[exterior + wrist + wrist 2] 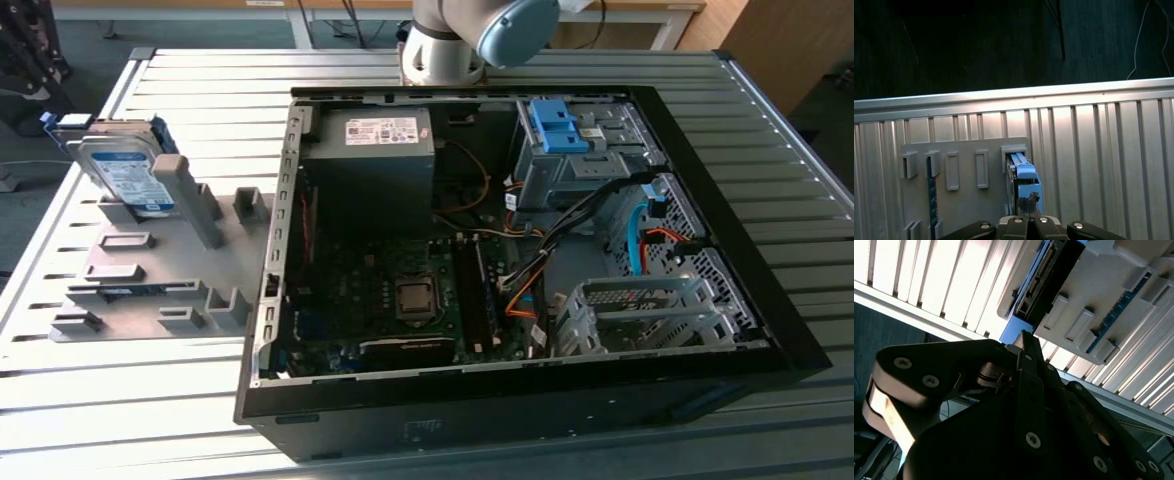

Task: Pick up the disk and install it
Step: 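Pick up the disk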

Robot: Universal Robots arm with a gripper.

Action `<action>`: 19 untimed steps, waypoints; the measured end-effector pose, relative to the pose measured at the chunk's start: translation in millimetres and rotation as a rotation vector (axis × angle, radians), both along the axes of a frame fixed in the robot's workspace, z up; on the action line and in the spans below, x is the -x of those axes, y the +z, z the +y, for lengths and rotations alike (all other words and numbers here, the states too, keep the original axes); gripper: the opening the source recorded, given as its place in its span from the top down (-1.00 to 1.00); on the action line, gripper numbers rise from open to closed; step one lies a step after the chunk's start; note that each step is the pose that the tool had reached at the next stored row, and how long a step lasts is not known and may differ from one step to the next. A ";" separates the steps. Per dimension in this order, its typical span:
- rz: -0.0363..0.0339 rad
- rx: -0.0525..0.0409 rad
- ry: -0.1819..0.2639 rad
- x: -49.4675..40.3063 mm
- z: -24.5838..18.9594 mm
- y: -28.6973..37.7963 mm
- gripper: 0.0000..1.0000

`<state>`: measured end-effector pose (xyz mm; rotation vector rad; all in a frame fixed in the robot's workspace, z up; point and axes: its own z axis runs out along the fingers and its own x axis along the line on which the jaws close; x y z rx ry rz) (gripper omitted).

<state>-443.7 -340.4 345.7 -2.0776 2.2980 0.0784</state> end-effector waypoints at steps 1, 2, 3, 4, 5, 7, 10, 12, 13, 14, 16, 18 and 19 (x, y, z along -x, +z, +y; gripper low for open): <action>0.0074 0.0001 0.000 -0.9 0.0 0.2 0.79; 0.0128 0.0001 0.000 -1.8 0.0 0.3 0.79; 0.0154 0.0001 0.000 -2.5 0.0 0.3 0.79; 0.0160 0.0001 0.000 -2.7 0.1 0.3 0.79; 0.0160 0.0001 -0.001 -2.7 0.1 0.3 0.79; 0.0161 0.0003 -0.001 -2.7 0.0 0.3 0.79; 0.0161 0.0004 -0.001 -2.7 0.0 0.3 0.79; 0.0161 0.0005 -0.001 -2.8 0.0 0.3 0.79; 0.0161 0.0005 -0.001 -2.8 0.0 0.3 0.79; 0.0161 0.0006 -0.001 -2.8 0.0 0.3 0.79; 0.0161 0.0007 0.000 -2.8 0.0 0.3 0.79; 0.0160 0.0008 -0.001 -2.8 0.0 0.3 0.77; 0.0161 0.0008 -0.001 -2.8 0.0 0.3 0.77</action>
